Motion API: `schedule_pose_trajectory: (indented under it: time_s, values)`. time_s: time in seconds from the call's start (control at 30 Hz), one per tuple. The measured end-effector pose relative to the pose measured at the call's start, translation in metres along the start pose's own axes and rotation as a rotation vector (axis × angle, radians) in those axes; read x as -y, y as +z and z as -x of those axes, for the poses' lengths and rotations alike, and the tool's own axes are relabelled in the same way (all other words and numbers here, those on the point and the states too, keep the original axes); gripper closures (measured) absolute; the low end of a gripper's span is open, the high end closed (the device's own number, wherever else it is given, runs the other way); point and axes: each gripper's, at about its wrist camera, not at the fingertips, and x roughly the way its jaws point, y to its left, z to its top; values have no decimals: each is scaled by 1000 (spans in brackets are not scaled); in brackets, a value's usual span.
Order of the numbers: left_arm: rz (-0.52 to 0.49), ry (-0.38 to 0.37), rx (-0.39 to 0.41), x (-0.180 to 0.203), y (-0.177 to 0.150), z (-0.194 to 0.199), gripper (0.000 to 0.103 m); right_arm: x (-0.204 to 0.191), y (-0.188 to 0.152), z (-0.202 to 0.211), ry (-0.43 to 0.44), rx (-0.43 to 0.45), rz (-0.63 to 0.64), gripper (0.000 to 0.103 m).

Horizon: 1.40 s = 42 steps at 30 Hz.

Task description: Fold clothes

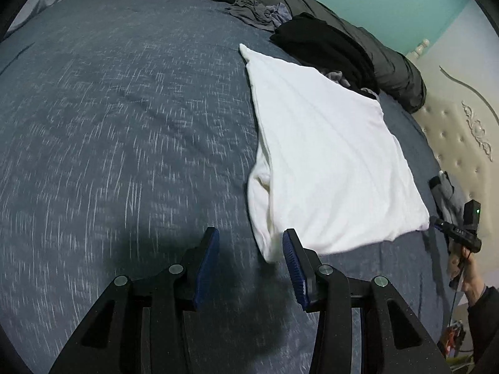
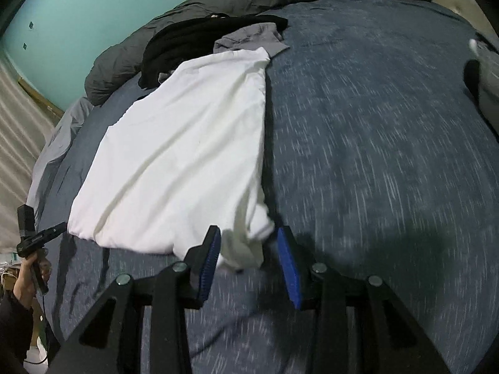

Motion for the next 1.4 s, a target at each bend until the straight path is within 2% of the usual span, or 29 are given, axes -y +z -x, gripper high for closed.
schedule_pose_trajectory:
  time_s: [0.1,0.47,0.53,0.6,0.7,0.8,0.87,0.97,1.17,1.4]
  values:
    - [11,5,0,2,-4,2,50,-1,-3,-1,-12,-4,-10,62]
    - [77,-28,-5,4,-3,-16,51,-7,-1,-30,-18,-42,-86,60]
    - [76,-21,-2,5,-2,-17,56,-7,-2,-33,-18,-36,-92,60]
    - [72,-16,0,7,-1,-19,72,-7,-2,-36,-25,-37,-92,60]
    - [63,-19,-3,11,-1,-23,83,-9,-3,-38,-30,-30,-86,62]
    - [52,-20,-5,12,-2,-24,89,-10,-4,-37,-27,-30,-76,73]
    - [51,-22,-5,12,-2,-25,92,-13,-5,-36,-33,-27,-61,82]
    - [43,-21,-5,13,-1,-23,95,-17,-5,-34,-39,-18,-42,90]
    - [3,-15,-5,17,0,-15,97,-15,-5,-27,-26,-5,-45,94]
    - [17,-34,-6,11,-1,6,98,-19,-1,-6,-18,2,-11,95]
